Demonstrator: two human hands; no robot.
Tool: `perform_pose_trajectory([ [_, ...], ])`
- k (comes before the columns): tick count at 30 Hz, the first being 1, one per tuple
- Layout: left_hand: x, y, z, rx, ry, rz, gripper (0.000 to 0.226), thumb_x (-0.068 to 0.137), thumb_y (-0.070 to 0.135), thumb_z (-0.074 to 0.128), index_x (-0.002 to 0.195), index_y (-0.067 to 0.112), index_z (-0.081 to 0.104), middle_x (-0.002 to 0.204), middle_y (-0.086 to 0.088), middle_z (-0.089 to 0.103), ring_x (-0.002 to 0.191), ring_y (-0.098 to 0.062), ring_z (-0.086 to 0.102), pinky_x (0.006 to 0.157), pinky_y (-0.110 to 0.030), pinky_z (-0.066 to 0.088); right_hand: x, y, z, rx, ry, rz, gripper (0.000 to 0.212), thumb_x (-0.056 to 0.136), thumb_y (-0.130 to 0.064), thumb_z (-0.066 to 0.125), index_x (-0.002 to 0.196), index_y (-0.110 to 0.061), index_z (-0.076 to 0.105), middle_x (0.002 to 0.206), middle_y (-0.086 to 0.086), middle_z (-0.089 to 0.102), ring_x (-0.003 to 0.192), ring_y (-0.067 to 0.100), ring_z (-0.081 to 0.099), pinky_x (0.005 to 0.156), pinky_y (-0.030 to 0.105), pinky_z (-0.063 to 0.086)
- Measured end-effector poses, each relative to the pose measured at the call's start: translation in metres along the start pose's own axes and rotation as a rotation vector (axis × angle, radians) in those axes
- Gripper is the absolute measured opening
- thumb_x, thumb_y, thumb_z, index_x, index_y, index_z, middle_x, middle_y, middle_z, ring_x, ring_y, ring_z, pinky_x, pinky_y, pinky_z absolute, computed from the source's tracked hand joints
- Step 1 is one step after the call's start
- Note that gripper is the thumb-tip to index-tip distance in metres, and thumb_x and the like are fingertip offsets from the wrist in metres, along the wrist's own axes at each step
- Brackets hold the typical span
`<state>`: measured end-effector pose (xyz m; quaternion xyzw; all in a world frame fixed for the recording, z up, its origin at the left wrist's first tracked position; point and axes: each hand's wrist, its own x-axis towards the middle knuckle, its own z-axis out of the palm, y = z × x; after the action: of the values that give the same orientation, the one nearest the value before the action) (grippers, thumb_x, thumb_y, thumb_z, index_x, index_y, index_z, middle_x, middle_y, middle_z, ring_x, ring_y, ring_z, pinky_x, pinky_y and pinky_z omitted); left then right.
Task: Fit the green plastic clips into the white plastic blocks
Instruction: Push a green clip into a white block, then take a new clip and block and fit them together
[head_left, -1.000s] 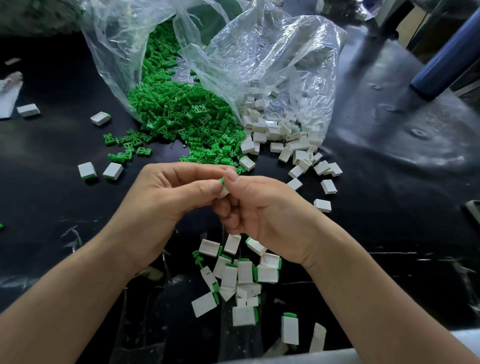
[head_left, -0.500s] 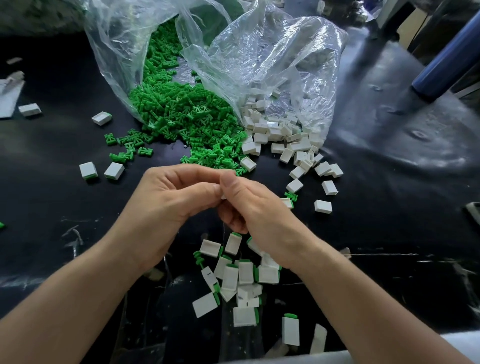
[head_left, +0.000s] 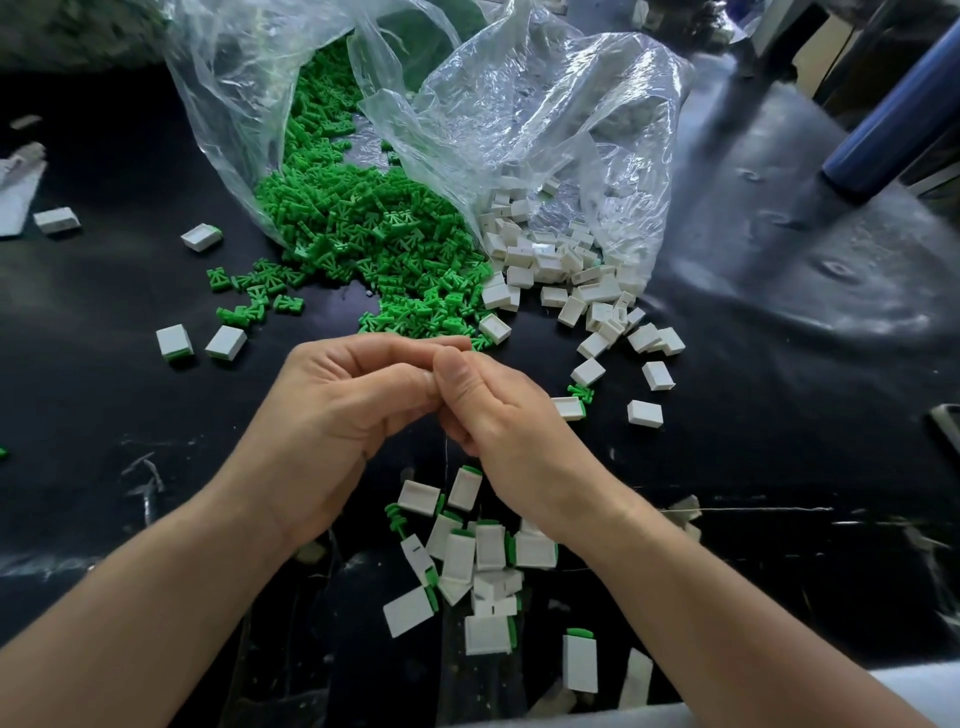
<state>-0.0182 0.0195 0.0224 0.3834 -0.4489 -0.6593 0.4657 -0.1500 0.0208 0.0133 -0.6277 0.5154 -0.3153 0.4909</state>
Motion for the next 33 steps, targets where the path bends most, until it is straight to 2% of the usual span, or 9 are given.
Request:
perform_pose_trajectory([
  [4, 0.001, 0.002, -0.001, -0.004, -0.021, 0.006, 0.019, 0.069, 0.003, 0.057, 0.078, 0.001, 0.074, 0.087, -0.037, 0.061, 0.069, -0.032, 0.064, 0.059, -0.027, 0.055, 0.000, 0.001, -0.002, 0.045, -0.028, 0.036, 0.052, 0.093, -0.051, 0.029, 0.095, -0.014, 0.066, 0.062, -0.013, 0.048, 0.060, 0.003, 0.043, 0.064, 0.029, 0.035],
  [8, 0.002, 0.002, -0.004, 0.027, 0.031, 0.010, 0.016, 0.067, 0.011, 0.061, 0.073, 0.011, 0.076, 0.073, -0.014, 0.072, 0.065, -0.022, 0.069, 0.061, -0.024, 0.056, 0.003, -0.003, -0.013, -0.072, 0.011, 0.008, 0.062, 0.077, -0.067, 0.024, 0.061, -0.020, 0.062, 0.050, -0.009, 0.052, 0.049, 0.001, 0.046, 0.059, 0.028, 0.038],
  [10, 0.002, 0.003, -0.005, 0.114, 0.073, 0.014, 0.012, 0.063, 0.012, 0.072, 0.073, 0.016, 0.076, 0.073, -0.007, 0.073, 0.066, -0.013, 0.067, 0.058, -0.018, 0.054, 0.007, 0.001, -0.022, -0.226, 0.142, -0.025, 0.058, 0.082, -0.063, 0.033, 0.064, -0.015, 0.061, 0.050, -0.008, 0.051, 0.049, 0.003, 0.046, 0.057, 0.029, 0.039],
  [12, -0.001, 0.003, -0.002, 0.256, 0.050, 0.016, 0.022, 0.054, 0.018, 0.083, 0.074, 0.018, 0.076, 0.068, -0.005, 0.072, 0.059, -0.008, 0.063, 0.052, -0.015, 0.049, 0.013, 0.008, -0.031, -0.394, 0.286, -0.048, 0.034, 0.088, -0.044, 0.053, 0.070, -0.016, 0.060, 0.052, -0.012, 0.046, 0.051, 0.004, 0.043, 0.057, 0.024, 0.035],
  [14, -0.006, 0.005, 0.004, 0.327, -0.044, -0.021, 0.026, 0.052, 0.026, 0.075, 0.076, 0.017, 0.075, 0.067, -0.006, 0.072, 0.057, -0.009, 0.063, 0.052, -0.014, 0.049, 0.019, 0.014, -0.038, -0.490, 0.375, -0.041, 0.010, 0.087, -0.026, 0.060, 0.086, -0.018, 0.066, 0.060, -0.015, 0.048, 0.060, 0.004, 0.046, 0.064, 0.023, 0.036],
  [18, -0.010, 0.004, 0.010, 0.390, -0.189, -0.093, 0.033, 0.047, 0.034, 0.073, 0.077, 0.021, 0.076, 0.063, -0.004, 0.070, 0.054, -0.007, 0.062, 0.052, -0.014, 0.049, 0.026, 0.023, -0.042, -0.661, 0.404, -0.017, 0.032, 0.090, -0.016, 0.054, 0.121, -0.021, 0.059, 0.109, 0.003, 0.055, 0.106, 0.020, 0.050, 0.092, 0.027, 0.034],
  [22, -0.007, 0.005, 0.008, 0.379, -0.108, -0.061, 0.024, 0.055, 0.031, 0.070, 0.074, 0.017, 0.076, 0.058, -0.006, 0.067, 0.045, -0.004, 0.053, 0.043, -0.010, 0.039, 0.029, 0.025, -0.037, -0.805, 0.328, -0.073, 0.047, 0.091, -0.011, 0.050, 0.135, -0.024, 0.045, 0.132, 0.003, 0.044, 0.123, 0.021, 0.036, 0.101, 0.031, 0.027],
  [27, -0.007, 0.004, 0.007, 0.377, -0.111, -0.065, 0.022, 0.059, 0.031, 0.068, 0.075, 0.017, 0.076, 0.064, -0.009, 0.069, 0.047, -0.003, 0.056, 0.043, -0.009, 0.040, 0.032, 0.028, -0.034, -0.910, 0.261, -0.062, 0.047, 0.093, -0.018, 0.048, 0.138, -0.026, 0.040, 0.135, 0.004, 0.041, 0.124, 0.024, 0.031, 0.101, 0.033, 0.025],
  [33, -0.005, 0.002, 0.005, 0.407, -0.091, -0.063, 0.032, 0.053, 0.043, 0.067, 0.077, 0.023, 0.076, 0.069, -0.009, 0.071, 0.052, -0.006, 0.059, 0.045, -0.013, 0.043, 0.033, 0.029, -0.036, -0.907, 0.324, -0.083, 0.027, 0.091, -0.020, 0.052, 0.118, -0.017, 0.056, 0.113, 0.006, 0.055, 0.110, 0.024, 0.045, 0.093, 0.034, 0.031],
])
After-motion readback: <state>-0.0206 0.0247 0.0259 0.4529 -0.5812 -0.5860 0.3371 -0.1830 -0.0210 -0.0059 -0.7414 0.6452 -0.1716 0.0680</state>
